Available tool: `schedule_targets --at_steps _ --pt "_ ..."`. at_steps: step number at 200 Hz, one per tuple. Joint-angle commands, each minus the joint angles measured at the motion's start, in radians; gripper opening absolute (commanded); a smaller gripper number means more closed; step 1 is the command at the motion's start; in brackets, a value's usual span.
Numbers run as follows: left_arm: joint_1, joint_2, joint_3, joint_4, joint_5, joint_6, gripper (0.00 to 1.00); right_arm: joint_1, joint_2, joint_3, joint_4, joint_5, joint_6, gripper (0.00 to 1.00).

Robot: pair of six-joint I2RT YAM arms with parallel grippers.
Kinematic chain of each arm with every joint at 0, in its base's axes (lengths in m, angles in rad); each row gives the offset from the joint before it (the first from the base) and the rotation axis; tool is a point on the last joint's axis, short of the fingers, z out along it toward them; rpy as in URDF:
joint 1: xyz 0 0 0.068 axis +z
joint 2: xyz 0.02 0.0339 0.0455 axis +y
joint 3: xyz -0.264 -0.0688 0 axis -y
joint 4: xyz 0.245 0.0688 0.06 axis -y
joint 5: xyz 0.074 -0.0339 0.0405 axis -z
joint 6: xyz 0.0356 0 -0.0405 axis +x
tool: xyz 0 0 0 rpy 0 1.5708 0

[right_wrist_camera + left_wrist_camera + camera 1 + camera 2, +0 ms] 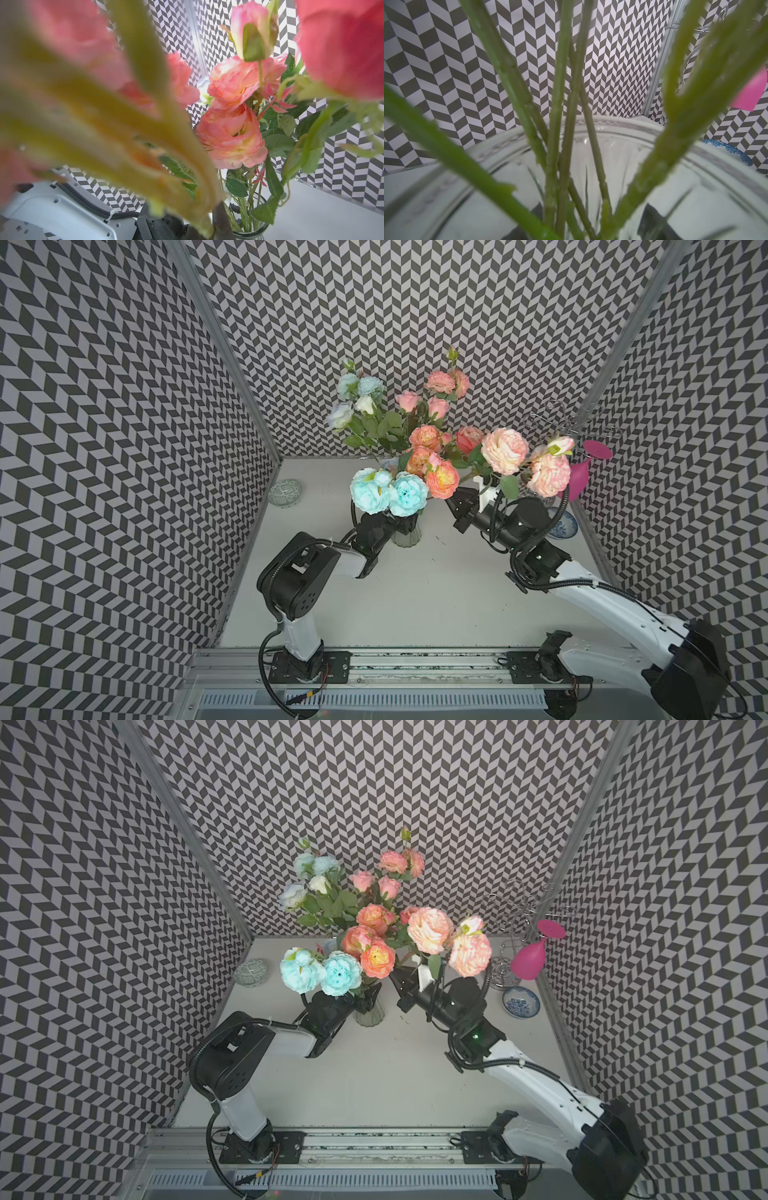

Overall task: Pick out pink flowers from the vase
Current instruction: Pick up the flower from the vase.

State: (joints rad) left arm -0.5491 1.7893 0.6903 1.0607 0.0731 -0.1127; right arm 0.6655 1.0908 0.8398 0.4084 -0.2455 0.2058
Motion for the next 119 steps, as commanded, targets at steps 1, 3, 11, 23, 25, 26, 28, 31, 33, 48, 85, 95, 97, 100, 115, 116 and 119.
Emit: schedule_targets --at_steps 1,3,11,23,25,26,28,31,33,48,85,95,97,100,115,116,119 --pt "0.019 0.028 -0.010 -0.160 -0.021 -0.098 0.00 0.010 -0.099 0.039 -0.131 0.011 -0.035 0.00" --pt "0.019 0.027 -0.010 -0.161 -0.021 -0.098 0.00 0.010 -0.107 0.043 -0.141 0.016 -0.038 0.00" --pt "0.021 0.029 -0.010 -0.161 -0.022 -0.099 0.00 0.009 -0.134 0.071 -0.191 0.033 -0.053 0.00" --pt "0.021 0.031 -0.010 -0.162 -0.021 -0.100 0.00 0.006 -0.165 0.116 -0.265 0.071 -0.076 0.00" --pt "0.020 0.033 -0.011 -0.160 -0.021 -0.100 0.00 0.006 -0.169 0.124 -0.278 0.077 -0.078 0.00" --pt "0.020 0.033 -0.010 -0.161 -0.022 -0.099 0.00 0.005 -0.171 0.128 -0.283 0.080 -0.079 0.00" --pt "0.021 0.032 -0.011 -0.159 -0.022 -0.098 0.00 0.004 -0.176 0.133 -0.295 0.084 -0.081 0.00" --pt "0.021 0.033 -0.011 -0.160 -0.022 -0.098 0.00 0.003 -0.182 0.144 -0.311 0.090 -0.080 0.00" --pt "0.021 0.033 -0.011 -0.160 -0.022 -0.097 0.00 0.001 -0.188 0.150 -0.320 0.093 -0.080 0.00" --pt "0.023 0.035 -0.010 -0.159 -0.026 -0.095 0.00 -0.008 -0.226 0.181 -0.363 0.104 -0.075 0.00" --pt "0.034 0.041 -0.011 -0.151 -0.026 -0.092 0.00 -0.018 -0.283 0.236 -0.425 0.131 -0.037 0.00" --pt "0.034 0.041 -0.014 -0.151 -0.026 -0.085 0.00 -0.020 -0.289 0.246 -0.435 0.151 -0.033 0.00" --pt "0.033 0.041 -0.015 -0.149 -0.026 -0.083 0.00 -0.020 -0.291 0.248 -0.437 0.156 -0.032 0.00" --pt "0.033 0.040 -0.015 -0.149 -0.026 -0.082 0.00 -0.019 -0.293 0.250 -0.439 0.169 -0.029 0.00" --pt "0.034 0.039 -0.017 -0.150 -0.027 -0.080 0.00 -0.020 -0.308 0.249 -0.446 0.250 -0.019 0.00" --pt "0.034 0.039 -0.018 -0.150 -0.027 -0.080 0.00 -0.020 -0.309 0.248 -0.445 0.258 -0.017 0.00" --pt "0.034 0.039 -0.018 -0.150 -0.027 -0.080 0.00 -0.021 -0.311 0.247 -0.448 0.281 -0.012 0.00"
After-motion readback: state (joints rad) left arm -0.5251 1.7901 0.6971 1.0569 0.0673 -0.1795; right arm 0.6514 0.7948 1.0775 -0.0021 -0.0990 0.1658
